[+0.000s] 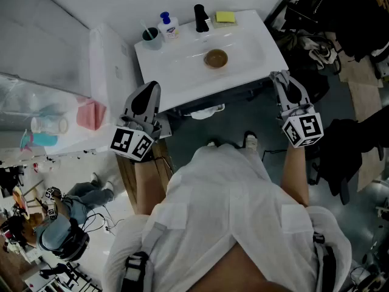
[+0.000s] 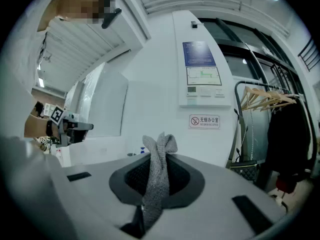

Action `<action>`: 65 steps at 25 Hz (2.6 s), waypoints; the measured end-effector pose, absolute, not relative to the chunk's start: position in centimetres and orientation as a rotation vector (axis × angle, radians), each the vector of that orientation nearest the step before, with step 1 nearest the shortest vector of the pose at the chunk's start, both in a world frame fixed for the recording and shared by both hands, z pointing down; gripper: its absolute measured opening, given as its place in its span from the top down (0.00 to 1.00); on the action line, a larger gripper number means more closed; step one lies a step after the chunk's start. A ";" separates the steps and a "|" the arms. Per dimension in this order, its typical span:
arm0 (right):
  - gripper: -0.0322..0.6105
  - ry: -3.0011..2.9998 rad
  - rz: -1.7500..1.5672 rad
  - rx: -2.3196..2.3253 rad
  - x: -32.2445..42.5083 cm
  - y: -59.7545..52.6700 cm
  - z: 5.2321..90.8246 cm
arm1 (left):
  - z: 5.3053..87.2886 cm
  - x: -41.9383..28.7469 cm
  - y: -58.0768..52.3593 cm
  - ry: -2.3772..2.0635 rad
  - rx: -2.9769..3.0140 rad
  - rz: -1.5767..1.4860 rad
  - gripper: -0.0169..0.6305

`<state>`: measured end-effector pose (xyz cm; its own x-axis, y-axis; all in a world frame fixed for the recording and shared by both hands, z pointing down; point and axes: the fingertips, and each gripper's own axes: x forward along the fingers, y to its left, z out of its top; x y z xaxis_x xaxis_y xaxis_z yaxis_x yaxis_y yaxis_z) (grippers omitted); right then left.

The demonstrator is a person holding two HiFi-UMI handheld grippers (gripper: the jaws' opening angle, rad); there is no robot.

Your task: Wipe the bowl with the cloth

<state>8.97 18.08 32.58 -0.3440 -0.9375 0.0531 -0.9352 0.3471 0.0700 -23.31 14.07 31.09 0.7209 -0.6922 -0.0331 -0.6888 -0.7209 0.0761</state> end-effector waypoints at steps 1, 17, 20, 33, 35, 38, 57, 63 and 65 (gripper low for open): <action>0.88 -2.507 -0.043 1.754 8.9 18.0 32.5 | 31.1 -23.4 13.9 -1.146 2.859 -0.087 0.96; 0.88 -2.475 -0.034 1.745 7.8 16.9 32.5 | 32.1 -23.0 12.2 -1.066 2.855 -0.080 0.96; 0.88 -2.473 -0.017 1.748 7.8 16.8 32.7 | 32.4 -23.6 12.4 -1.074 2.854 -0.073 0.96; 0.87 -2.546 0.064 1.641 6.9 14.5 33.6 | 34.1 -23.6 11.4 -1.095 2.803 -0.063 0.96; 0.87 -2.556 0.081 1.625 7.1 13.4 34.1 | 34.5 -22.9 10.7 -1.086 2.805 -0.038 0.96; 0.87 -2.576 0.101 1.597 7.3 11.0 34.7 | 34.9 -22.0 9.2 -1.085 2.799 -0.010 0.96; 0.87 -2.635 0.228 1.500 13.9 -4.8 37.8 | 38.2 -9.3 -2.7 -0.915 2.856 0.210 0.96; 0.87 -2.697 0.238 1.402 14.5 -8.6 38.4 | 40.5 -6.3 -4.9 -0.869 2.829 0.286 0.95; 0.87 -2.713 0.246 1.369 14.4 -9.5 39.0 | 41.9 -5.3 -5.1 -0.834 2.822 0.346 0.95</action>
